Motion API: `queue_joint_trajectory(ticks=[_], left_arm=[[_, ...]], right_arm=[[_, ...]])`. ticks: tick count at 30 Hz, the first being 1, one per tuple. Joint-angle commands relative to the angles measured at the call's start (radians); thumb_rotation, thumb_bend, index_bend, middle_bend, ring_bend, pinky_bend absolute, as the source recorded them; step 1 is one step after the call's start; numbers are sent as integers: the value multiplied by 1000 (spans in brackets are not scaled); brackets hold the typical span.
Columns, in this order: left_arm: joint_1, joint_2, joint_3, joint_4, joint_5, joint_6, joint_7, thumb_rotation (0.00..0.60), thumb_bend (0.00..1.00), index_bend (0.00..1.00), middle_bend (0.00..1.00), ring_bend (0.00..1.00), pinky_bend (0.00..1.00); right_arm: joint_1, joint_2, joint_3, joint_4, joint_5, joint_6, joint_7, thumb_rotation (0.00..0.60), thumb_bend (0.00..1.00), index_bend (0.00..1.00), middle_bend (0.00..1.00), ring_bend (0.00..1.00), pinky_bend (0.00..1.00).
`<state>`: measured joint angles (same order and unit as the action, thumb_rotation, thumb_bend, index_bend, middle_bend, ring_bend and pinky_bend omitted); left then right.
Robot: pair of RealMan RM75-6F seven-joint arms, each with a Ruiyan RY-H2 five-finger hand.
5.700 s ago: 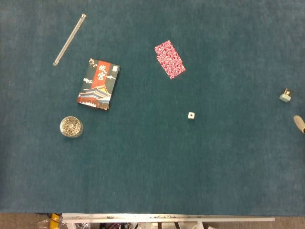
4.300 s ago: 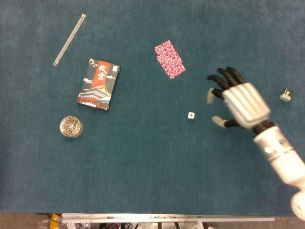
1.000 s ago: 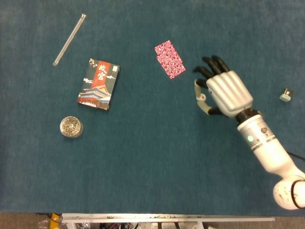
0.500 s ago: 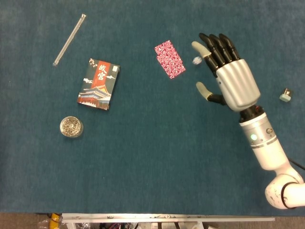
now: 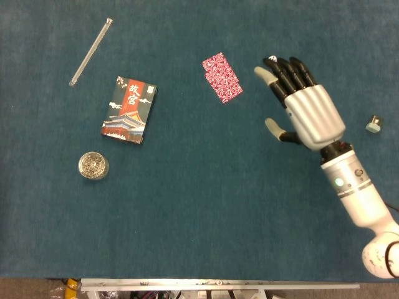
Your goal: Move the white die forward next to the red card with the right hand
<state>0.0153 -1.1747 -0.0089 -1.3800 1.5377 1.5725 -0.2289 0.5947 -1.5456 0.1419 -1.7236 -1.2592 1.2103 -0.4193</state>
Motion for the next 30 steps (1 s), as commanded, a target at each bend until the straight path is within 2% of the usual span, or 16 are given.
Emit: queue_joint_trajectory(ticks=[1, 4, 11, 23, 30], left_arm=[[-1, 1, 1, -1, -3, -5, 1, 600, 393, 290, 215, 143, 109], [-2, 0, 0, 0, -5, -10, 0, 600, 392, 290, 215, 143, 109], [-11, -8, -2, 12, -6, -22, -6, 600, 393, 290, 215, 143, 109], [-25, -26, -13, 30, 11, -6, 17, 600, 393, 290, 216, 143, 109], [-24, -11, -11, -4, 31, 18, 49, 600, 393, 291, 217, 143, 109]], right_arm=[[-7, 41, -18, -43, 50, -26, -69, 600, 294, 27, 89, 0, 0], [-24, 61, -31, -74, 98, -12, -133, 600, 294, 82, 93, 0, 0], [-93, 101, -59, -120, 134, 90, -199, 600, 295, 115, 100, 0, 0], [-260, 171, -127, -150, 0, 327, -184, 600, 296, 141, 114, 0, 0], [-335, 175, -146, -142, -63, 403, -150, 600, 296, 150, 117, 0, 0]])
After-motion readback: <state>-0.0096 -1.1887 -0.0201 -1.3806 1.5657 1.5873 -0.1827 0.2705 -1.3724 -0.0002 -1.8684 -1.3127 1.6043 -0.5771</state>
